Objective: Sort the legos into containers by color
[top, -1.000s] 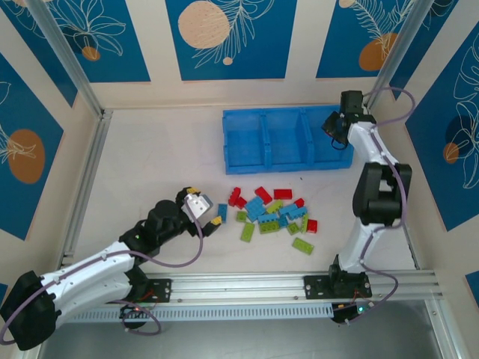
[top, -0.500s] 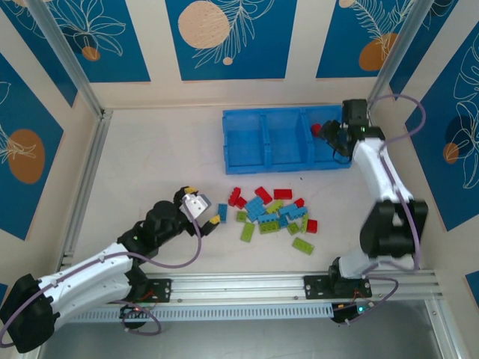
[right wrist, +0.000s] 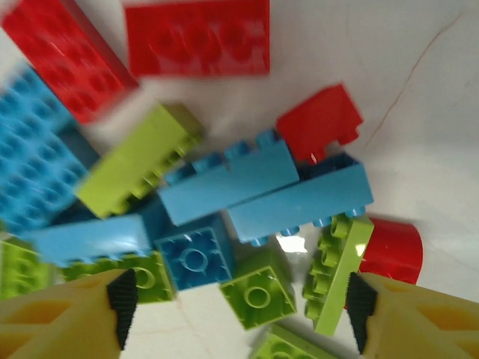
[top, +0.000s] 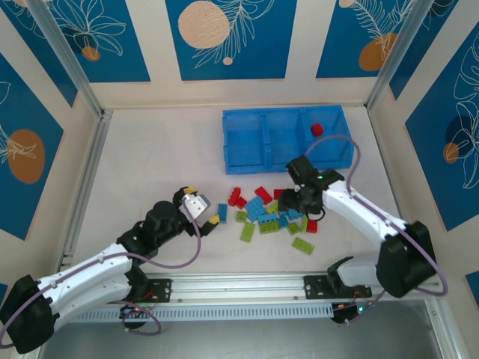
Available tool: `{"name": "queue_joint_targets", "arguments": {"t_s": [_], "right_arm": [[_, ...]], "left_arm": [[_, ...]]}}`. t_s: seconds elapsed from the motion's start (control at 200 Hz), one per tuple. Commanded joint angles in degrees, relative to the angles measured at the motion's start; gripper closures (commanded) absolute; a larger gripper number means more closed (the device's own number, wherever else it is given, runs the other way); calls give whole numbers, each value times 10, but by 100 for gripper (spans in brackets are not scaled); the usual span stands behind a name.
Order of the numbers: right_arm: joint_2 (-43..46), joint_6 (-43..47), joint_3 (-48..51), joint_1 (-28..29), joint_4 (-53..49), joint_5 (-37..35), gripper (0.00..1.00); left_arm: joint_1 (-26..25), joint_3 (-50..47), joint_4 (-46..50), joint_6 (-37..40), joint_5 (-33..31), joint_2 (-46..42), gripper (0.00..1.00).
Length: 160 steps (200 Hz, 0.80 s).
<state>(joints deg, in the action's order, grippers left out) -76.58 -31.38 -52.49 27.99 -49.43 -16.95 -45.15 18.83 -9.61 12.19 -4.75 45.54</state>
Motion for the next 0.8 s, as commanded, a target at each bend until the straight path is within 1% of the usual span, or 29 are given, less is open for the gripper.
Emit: {"name": "queue_joint_targets", "arguments": {"t_s": [0.0, 0.055, 0.1, 0.2, 0.33, 0.5, 0.55, 0.635, 0.72, 0.795], "right_arm": [[-36, 38, -28, 5, -35, -37, 15], [-53, 50, -30, 3, -25, -48, 10], [-69, 55, -30, -5, -20, -48, 8], [-96, 70, -27, -27, -3, -16, 11], [-123, 84, -30, -33, 7, -12, 14], [-131, 98, -15, -46, 36, 6, 15], [-133, 97, -11, -50, 42, 22, 17], [-138, 85, -5, -53, 48, 31, 29], [-136, 74, 5, -53, 50, 37, 30], [-124, 66, 14, -53, 55, 45, 35]], "left_arm": [[-3, 8, 2, 3, 1, 0, 0], [-3, 8, 3, 5, -2, 0, 0], [-3, 8, 4, 5, -5, 0, 0], [-3, 8, 6, 6, -8, 1, 0], [-3, 9, 7, 5, -8, 2, 0], [-4, 9, 8, 4, -8, -1, 0], [-3, 9, 8, 3, -8, -1, 0], [-3, 9, 8, 4, -9, -1, 0], [-4, 9, 7, 5, -10, 0, 0], [-4, 8, 6, 3, -10, 1, 0]]}}
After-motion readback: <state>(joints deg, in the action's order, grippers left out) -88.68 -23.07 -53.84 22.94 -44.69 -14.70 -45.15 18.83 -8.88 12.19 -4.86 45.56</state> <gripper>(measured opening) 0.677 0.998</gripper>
